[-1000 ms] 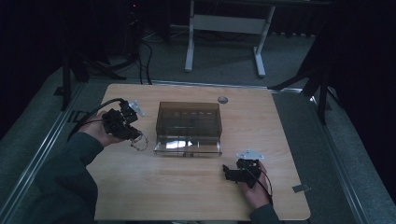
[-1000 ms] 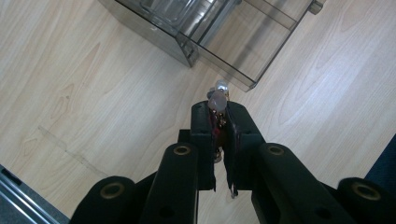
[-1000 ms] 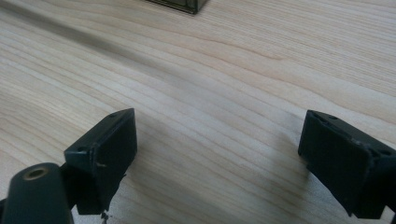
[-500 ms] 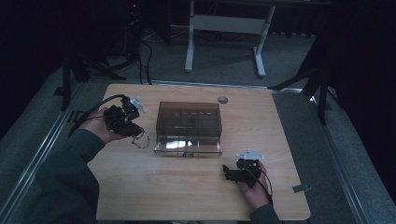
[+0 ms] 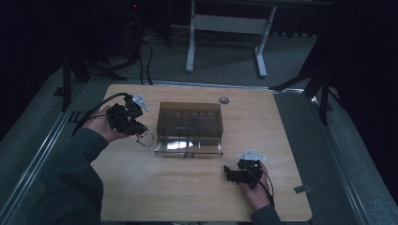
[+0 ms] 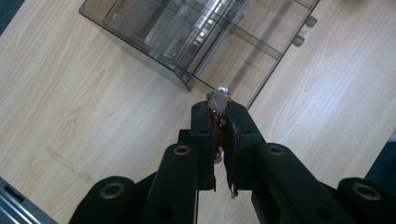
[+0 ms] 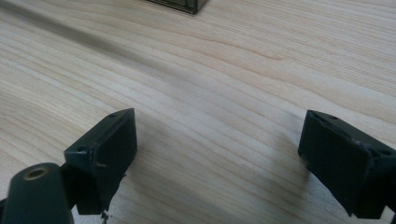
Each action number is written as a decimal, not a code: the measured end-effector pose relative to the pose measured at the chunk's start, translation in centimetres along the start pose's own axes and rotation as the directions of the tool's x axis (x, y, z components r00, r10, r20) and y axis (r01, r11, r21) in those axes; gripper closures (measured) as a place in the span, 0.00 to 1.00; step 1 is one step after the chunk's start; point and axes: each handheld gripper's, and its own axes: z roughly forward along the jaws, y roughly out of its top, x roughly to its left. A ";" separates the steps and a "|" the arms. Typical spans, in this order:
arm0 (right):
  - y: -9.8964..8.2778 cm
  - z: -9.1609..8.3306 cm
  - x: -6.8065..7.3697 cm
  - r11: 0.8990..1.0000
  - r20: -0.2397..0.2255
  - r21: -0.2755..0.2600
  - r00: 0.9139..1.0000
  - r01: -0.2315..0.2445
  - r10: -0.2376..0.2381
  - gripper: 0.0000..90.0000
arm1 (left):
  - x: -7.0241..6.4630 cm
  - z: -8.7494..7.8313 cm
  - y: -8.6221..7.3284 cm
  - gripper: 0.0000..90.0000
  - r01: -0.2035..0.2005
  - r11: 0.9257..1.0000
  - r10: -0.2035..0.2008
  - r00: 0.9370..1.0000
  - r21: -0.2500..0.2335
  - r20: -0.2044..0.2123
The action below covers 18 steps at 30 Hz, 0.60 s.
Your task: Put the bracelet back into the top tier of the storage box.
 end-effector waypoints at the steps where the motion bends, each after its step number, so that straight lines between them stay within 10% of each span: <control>1: 0.0 0.0 0.0 1.000 0.000 0.000 1.000 0.000 0.000 0.12 | 0.0 0.0 0.1 0.93 0.001 1.000 -0.001 1.000 0.000 0.002; 18: 0.0 0.0 0.0 1.000 0.000 0.000 1.000 0.000 0.000 0.12 | -0.5 0.6 1.6 0.93 -0.028 1.000 0.028 0.999 -0.003 0.022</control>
